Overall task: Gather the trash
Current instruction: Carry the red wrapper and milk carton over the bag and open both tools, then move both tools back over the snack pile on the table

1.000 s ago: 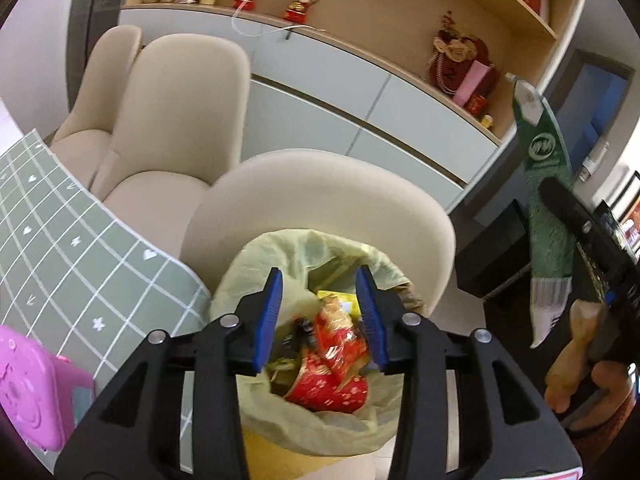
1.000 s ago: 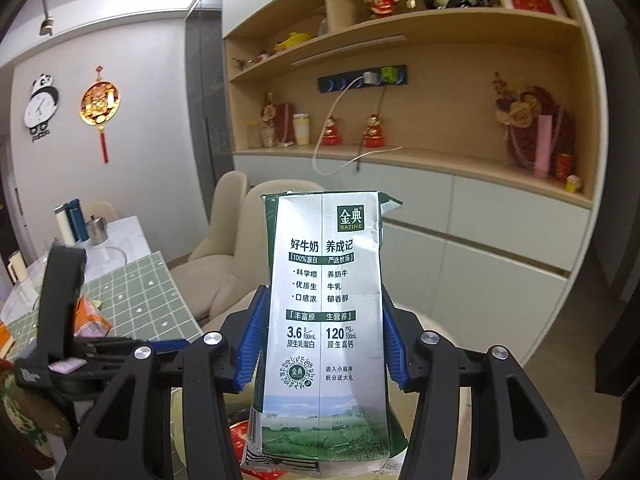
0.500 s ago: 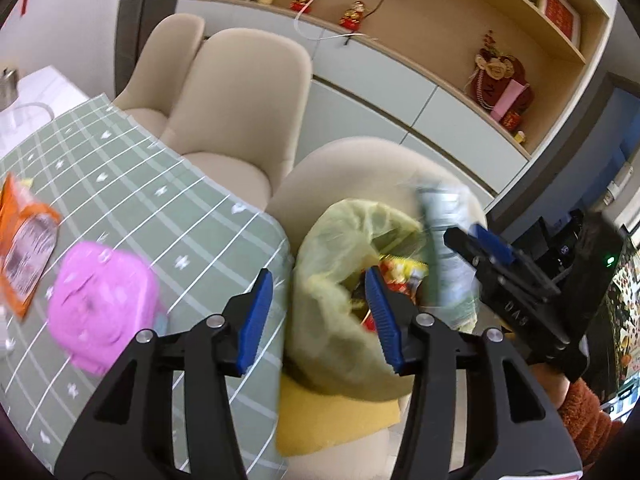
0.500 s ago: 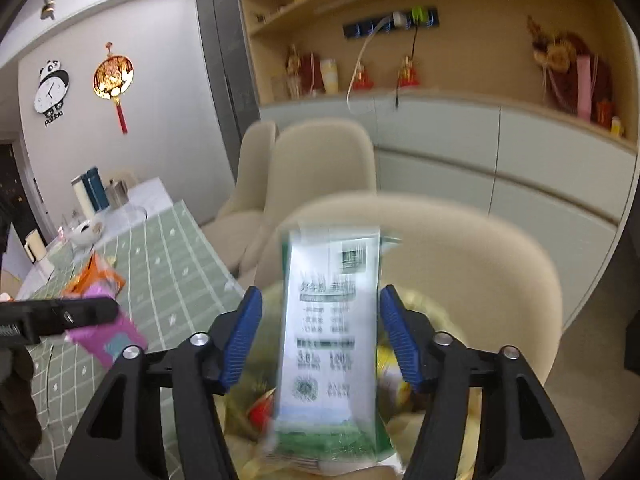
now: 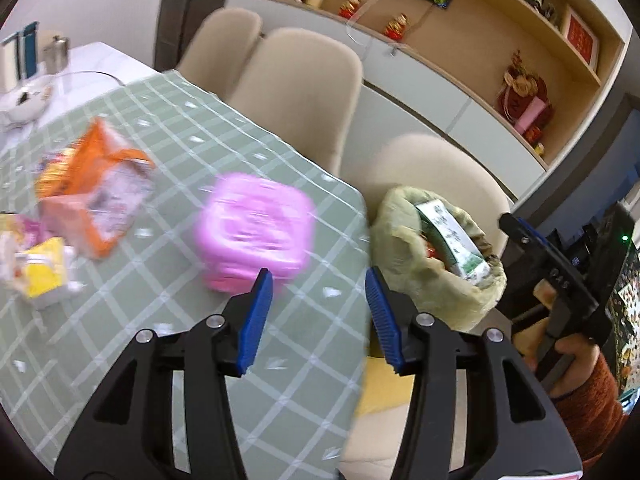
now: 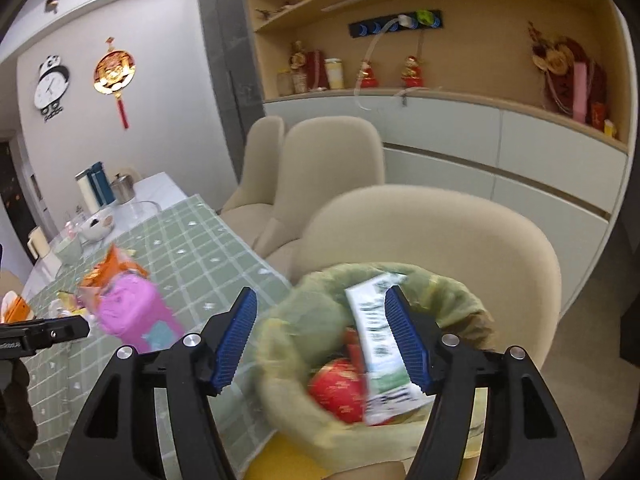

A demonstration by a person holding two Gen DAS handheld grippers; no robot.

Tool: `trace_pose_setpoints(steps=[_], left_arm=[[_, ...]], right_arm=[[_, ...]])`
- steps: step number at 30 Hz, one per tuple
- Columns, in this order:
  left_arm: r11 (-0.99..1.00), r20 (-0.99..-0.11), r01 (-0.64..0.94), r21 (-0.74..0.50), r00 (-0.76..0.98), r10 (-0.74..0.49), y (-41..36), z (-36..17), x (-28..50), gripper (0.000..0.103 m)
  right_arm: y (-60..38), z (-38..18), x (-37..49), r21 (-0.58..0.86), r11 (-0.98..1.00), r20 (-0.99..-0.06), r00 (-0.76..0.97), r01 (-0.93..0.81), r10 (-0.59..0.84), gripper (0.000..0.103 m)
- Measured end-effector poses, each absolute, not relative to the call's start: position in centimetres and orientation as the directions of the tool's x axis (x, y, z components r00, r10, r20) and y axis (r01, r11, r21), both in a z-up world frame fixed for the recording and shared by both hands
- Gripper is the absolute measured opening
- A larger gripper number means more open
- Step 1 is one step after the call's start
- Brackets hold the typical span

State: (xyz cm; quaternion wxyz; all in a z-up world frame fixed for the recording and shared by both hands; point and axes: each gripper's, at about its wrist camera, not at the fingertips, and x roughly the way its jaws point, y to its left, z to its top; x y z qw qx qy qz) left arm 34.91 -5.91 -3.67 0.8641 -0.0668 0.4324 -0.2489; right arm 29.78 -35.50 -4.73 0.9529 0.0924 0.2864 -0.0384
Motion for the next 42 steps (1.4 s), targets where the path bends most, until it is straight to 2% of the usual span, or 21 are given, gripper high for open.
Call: trace_pose_setpoints(steps=[5, 11, 19, 22, 28, 33, 36, 40, 41, 42], left_arm=[[0.904, -0.691, 0.306, -0.297, 0.585, -0.425, 2.8, -3.3, 35.8, 0.046], [0.939, -0.672, 0.207, -0.276, 0.657, -0.342, 14.3, -4.2, 38.0, 0.047], [0.937, -0.706, 0.084, -0.339, 0.636, -0.312, 25.6, -9.0, 42.5, 0.049], [0.923, -0.7, 0.106, -0.369, 0.622, -0.351, 26.1, -9.4, 43.8, 0.049], [0.901, -0.685, 0.27, -0.341, 0.585, -0.434, 24.0, -8.5, 48.8, 0.05], [0.886, -0.697, 0.291, -0.359, 0.548, -0.463, 22.7, -8.9, 54.4, 0.05], [0.873, -0.723, 0.329, -0.361, 0.492, -0.485, 20.7, -9.8, 57.0, 0.05], [0.88, -0.78, 0.354, -0.317, 0.43, -0.455, 17.5, -11.8, 58.7, 0.05], [0.888, -0.795, 0.355, -0.293, 0.426, -0.432, 16.8, -12.1, 58.7, 0.041], [0.894, -0.805, 0.354, -0.275, 0.424, -0.416, 16.2, -12.4, 58.5, 0.026]], right_arm=[[-29.5, -2.6, 30.6, 0.126, 0.989, -0.558, 0.83, 0.082, 0.002, 0.063], [-21.4, -1.4, 32.2, 0.144, 0.989, -0.563, 0.82, -0.027, 0.104, 0.063], [-11.4, -1.9, 35.3, 0.155, 0.985, -0.605, 0.781, -0.072, 0.153, 0.063], [-7.4, -2.9, 37.3, 0.133, 0.983, -0.64, 0.746, -0.128, 0.184, 0.063], [-2.5, -4.7, 41.3, 0.068, 0.985, -0.681, 0.714, -0.159, 0.162, 0.063], [-1.1, -7.0, 45.0, 0.074, 0.981, -0.717, 0.673, -0.181, 0.178, 0.063], [-1.3, -8.4, 46.9, 0.104, 0.978, -0.739, 0.644, -0.179, 0.197, 0.063], [-1.9, -8.9, 48.7, 0.083, 0.985, -0.739, 0.654, -0.15, 0.162, 0.063], [-2.2, -8.8, 49.2, 0.072, 0.989, -0.733, 0.666, -0.132, 0.142, 0.063], [-2.4, -8.8, 49.6, 0.076, 0.989, -0.729, 0.67, -0.125, 0.141, 0.063]])
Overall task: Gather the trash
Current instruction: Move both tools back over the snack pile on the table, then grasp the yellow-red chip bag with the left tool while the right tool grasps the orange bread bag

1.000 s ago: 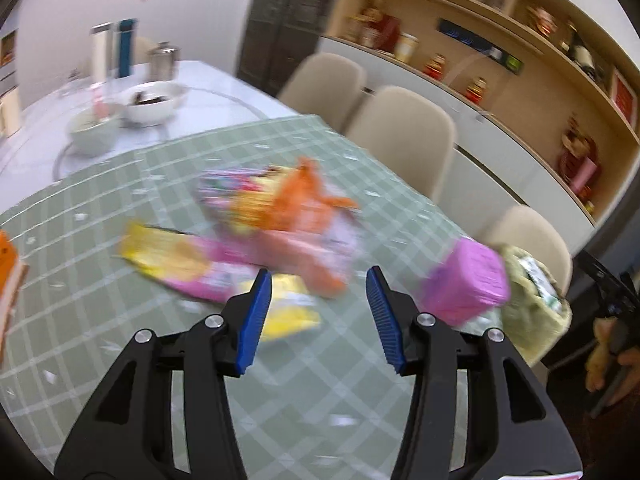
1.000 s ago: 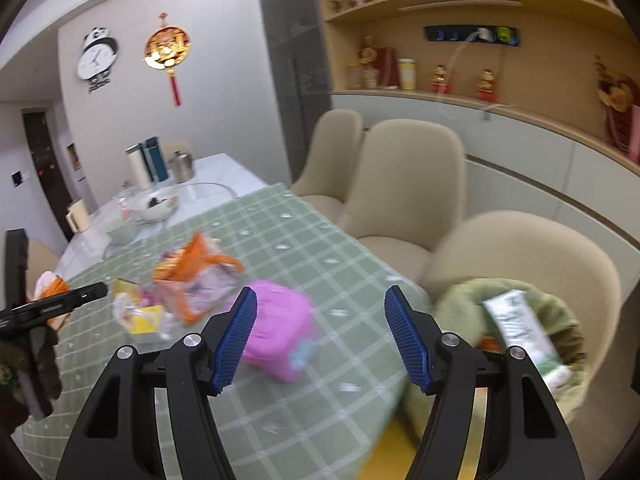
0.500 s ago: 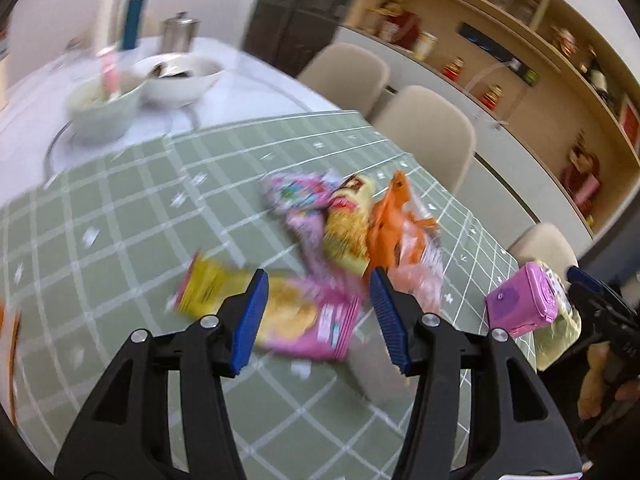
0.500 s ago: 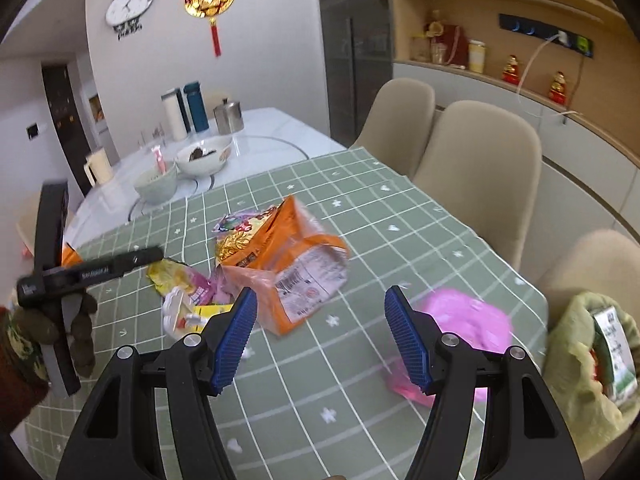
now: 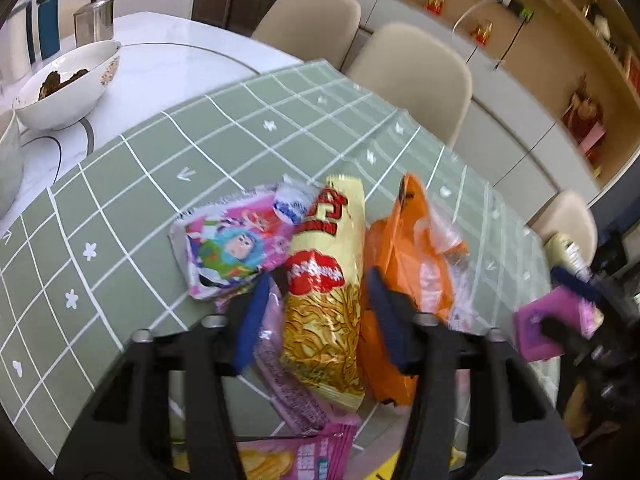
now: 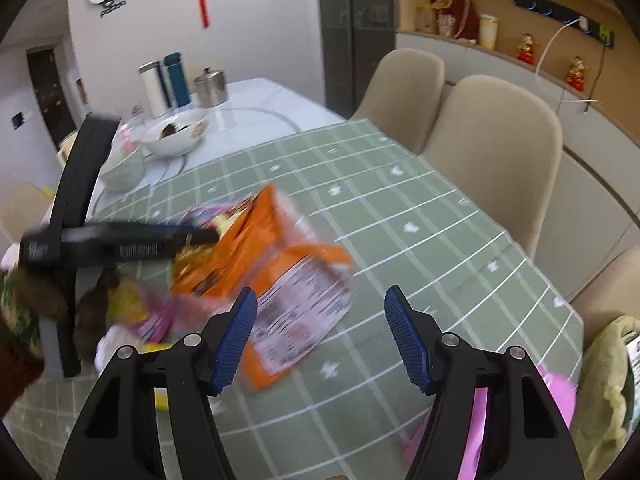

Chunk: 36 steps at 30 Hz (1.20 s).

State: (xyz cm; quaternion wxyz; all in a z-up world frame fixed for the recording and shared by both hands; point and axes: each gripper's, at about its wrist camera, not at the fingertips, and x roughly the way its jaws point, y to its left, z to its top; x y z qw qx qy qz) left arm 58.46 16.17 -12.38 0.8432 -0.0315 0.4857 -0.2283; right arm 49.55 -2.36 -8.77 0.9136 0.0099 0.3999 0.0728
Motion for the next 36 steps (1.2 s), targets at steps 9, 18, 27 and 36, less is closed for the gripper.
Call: trace_pose_setpoints(steps=[9, 18, 27, 36], left_arm=[[0.906, -0.748, 0.254, -0.338, 0.512, -0.423, 20.5, -9.0, 52.5, 0.021], [0.924, -0.756, 0.08, -0.375, 0.55, -0.354, 25.6, -9.1, 46.7, 0.022], [0.898, -0.758, 0.004, -0.44, 0.534, -0.374, 25.9, -11.0, 42.0, 0.022], [0.896, -0.747, -0.044, -0.443, 0.57, -0.341, 26.5, -10.1, 40.2, 0.022]], right_arm=[[-0.9, -11.2, 52.6, 0.187, 0.973, -0.769, 0.597, -0.135, 0.23, 0.063], [1.5, -14.7, 53.5, 0.273, 0.94, -0.788, 0.513, -0.203, 0.34, 0.063], [1.3, -12.9, 51.0, 0.276, 0.927, -0.76, 0.532, -0.254, 0.372, 0.063], [1.9, -15.7, 52.9, 0.333, 0.907, -0.803, 0.427, -0.259, 0.416, 0.049]])
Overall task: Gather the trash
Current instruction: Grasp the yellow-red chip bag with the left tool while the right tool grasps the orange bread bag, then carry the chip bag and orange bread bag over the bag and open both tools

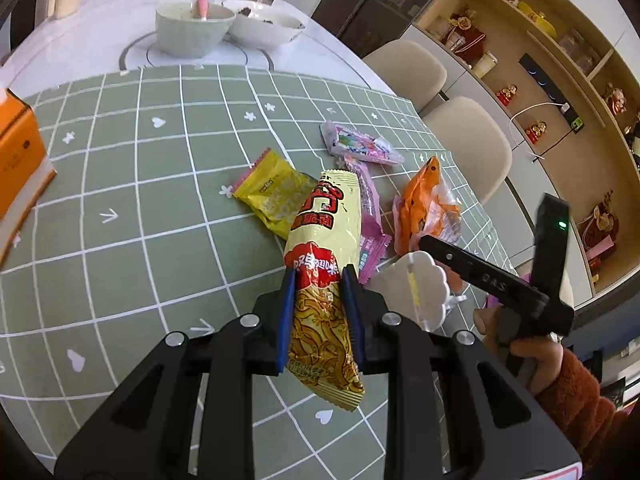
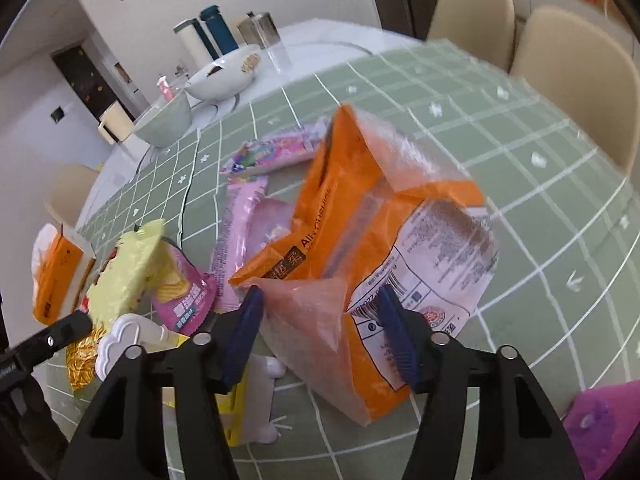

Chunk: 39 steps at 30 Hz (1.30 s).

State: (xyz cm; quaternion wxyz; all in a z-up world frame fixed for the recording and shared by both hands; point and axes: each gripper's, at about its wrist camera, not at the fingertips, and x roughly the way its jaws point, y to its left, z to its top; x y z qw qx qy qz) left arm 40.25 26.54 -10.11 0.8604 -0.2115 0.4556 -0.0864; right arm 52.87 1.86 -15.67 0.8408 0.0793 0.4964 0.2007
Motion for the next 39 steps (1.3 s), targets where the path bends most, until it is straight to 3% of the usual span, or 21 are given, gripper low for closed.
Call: trace_pose_setpoints(steps=[1, 2, 7, 20, 31, 39], left_arm=[[0.899, -0.745, -0.04, -0.437, 0.576, -0.337, 26.5, -9.7, 39.9, 0.022], [0.9, -0.742, -0.037, -0.434, 0.581, -0.334, 26.6, -9.4, 39.7, 0.022], [0.902, -0.715, -0.024, -0.431, 0.619, -0.325, 26.7, -7.2, 38.7, 0.022], [0.949, -0.605, 0.098, -0.298, 0.75, -0.267, 22.0, 2.7, 34.6, 0.022], [0.932, -0.551, 0.175, -0.317, 0.766, -0.331, 14.6, 7.5, 33.7, 0.022], [0.89, -0.53, 0.311, -0.334, 0.718, -0.45, 2.8, 8.0, 34.5, 0.022]], right_arm=[[1.7, -15.3, 52.7, 0.335, 0.908, -0.805, 0.423, -0.253, 0.415, 0.046], [1.6, -15.0, 52.3, 0.326, 0.91, -0.807, 0.427, -0.255, 0.408, 0.034], [1.0, -10.3, 49.3, 0.304, 0.904, -0.773, 0.477, -0.301, 0.419, 0.031], [-1.8, 1.6, 40.3, 0.157, 0.908, -0.663, 0.64, -0.389, 0.388, 0.03], [-11.6, 7.1, 34.9, 0.125, 0.925, -0.562, 0.742, -0.36, 0.365, 0.03], [-22.9, 7.7, 31.8, 0.116, 0.965, -0.544, 0.799, -0.234, 0.258, 0.03]])
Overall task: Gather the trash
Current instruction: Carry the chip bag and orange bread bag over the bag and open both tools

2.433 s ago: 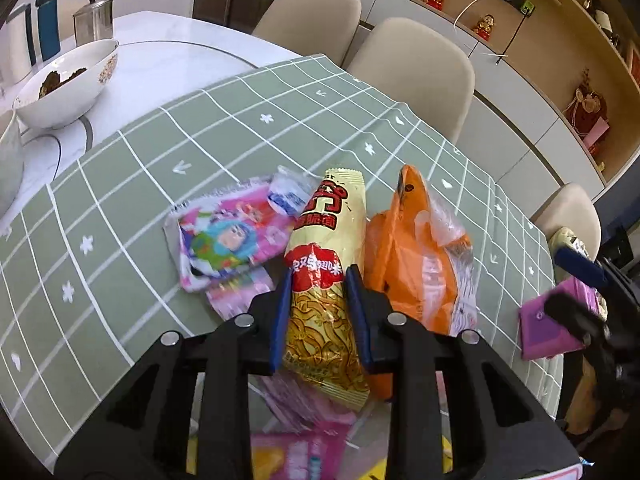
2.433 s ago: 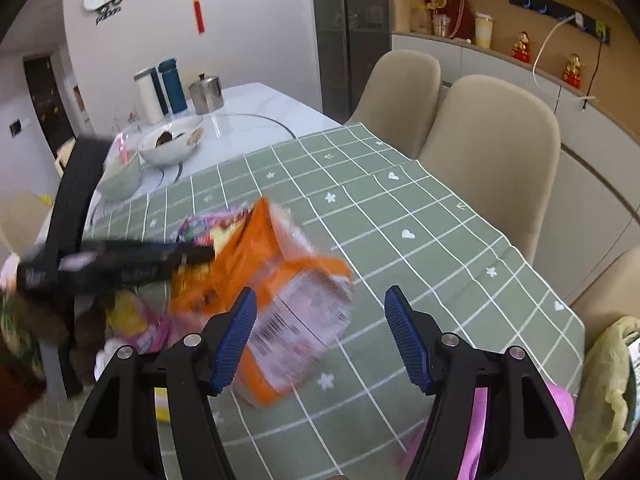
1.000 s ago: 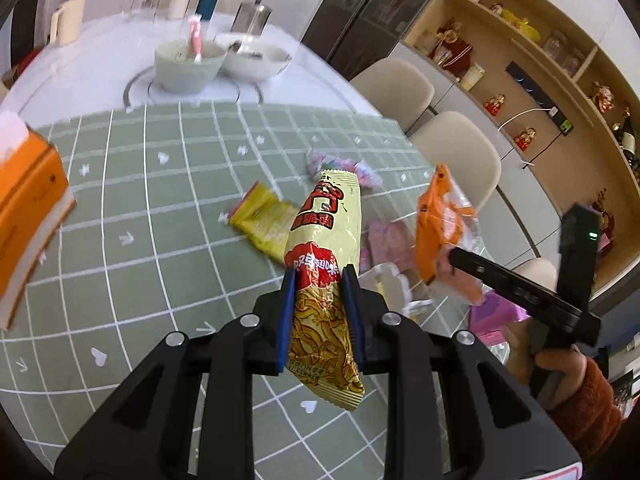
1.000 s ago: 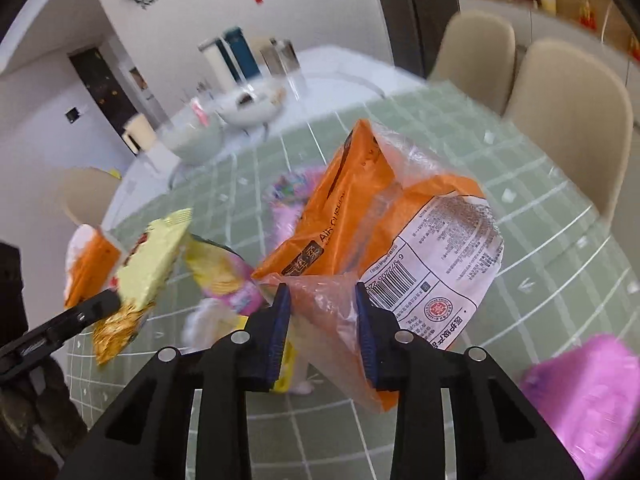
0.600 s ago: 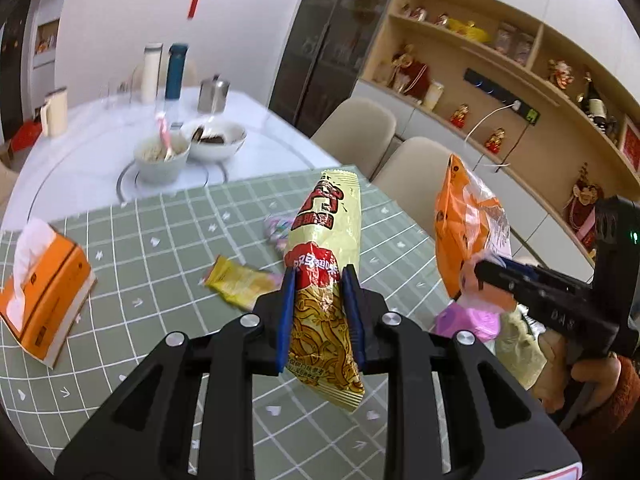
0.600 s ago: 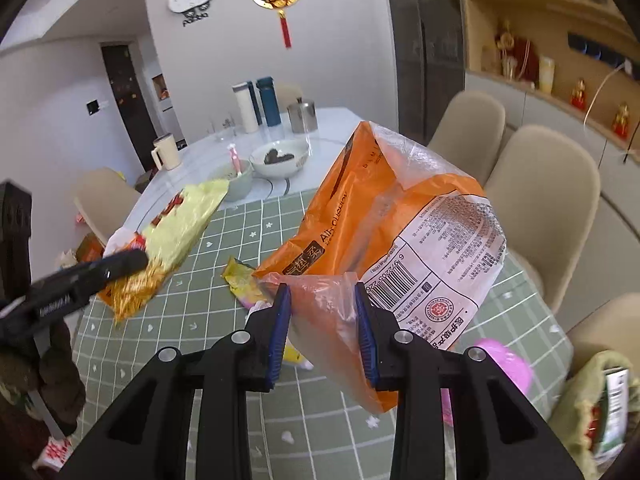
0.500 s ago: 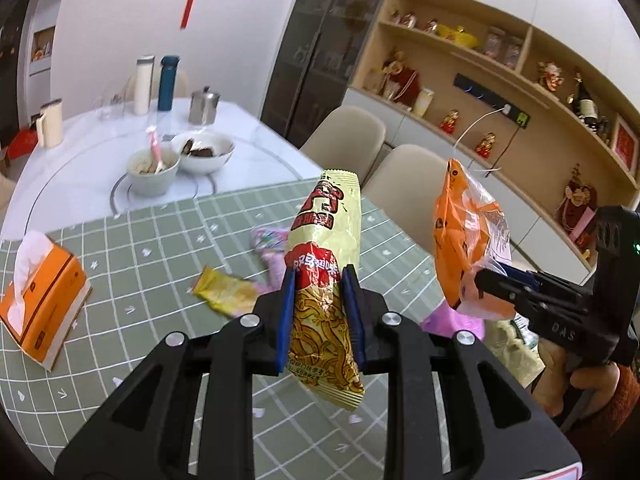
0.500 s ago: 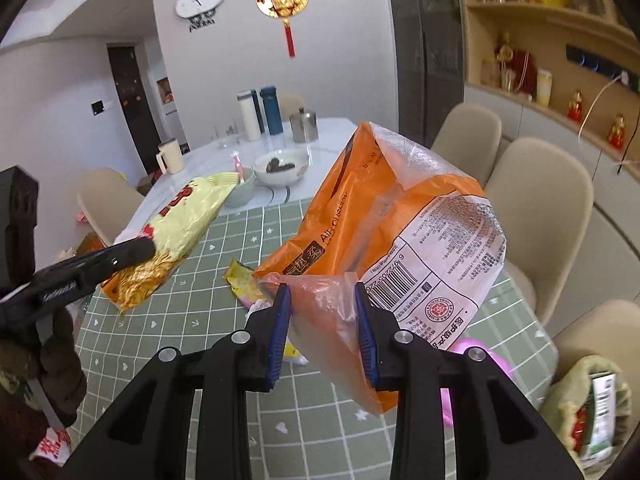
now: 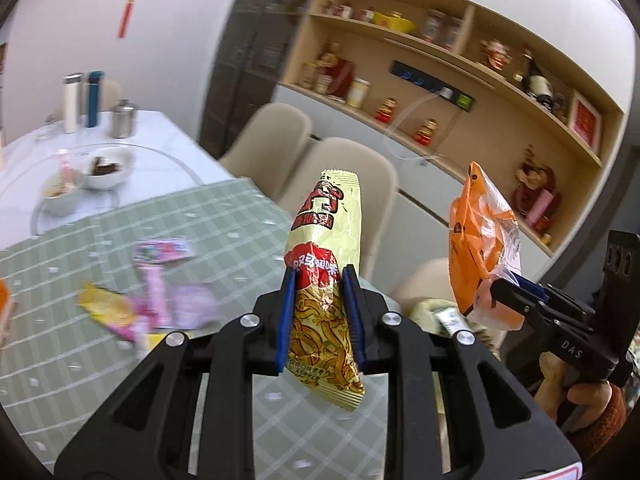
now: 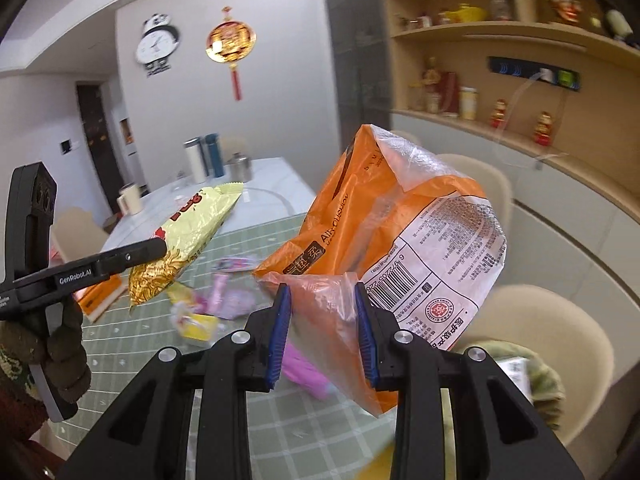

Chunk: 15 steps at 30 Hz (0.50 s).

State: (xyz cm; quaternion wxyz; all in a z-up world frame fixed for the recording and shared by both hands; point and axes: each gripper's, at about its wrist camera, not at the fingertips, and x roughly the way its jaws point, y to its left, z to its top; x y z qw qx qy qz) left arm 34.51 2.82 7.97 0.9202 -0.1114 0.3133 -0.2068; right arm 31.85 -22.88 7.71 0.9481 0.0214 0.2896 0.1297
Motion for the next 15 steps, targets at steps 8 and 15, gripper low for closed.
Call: trace_pose_setpoints(steps=[8, 15], left_arm=[[0.814, -0.557, 0.451, -0.366, 0.595, -0.58, -8.9, 5.5, 34.8, 0.022], [0.735, -0.611, 0.536, -0.415, 0.434, -0.662, -18.4, 1.6, 35.4, 0.022]], right_arm=[[-33.5, 7.7, 28.7, 0.082, 0.992, -0.543, 0.831, -0.092, 0.122, 0.03], [-40.9, 5.5, 26.5, 0.101, 0.995, -0.563, 0.826, 0.023, 0.038, 0.03]])
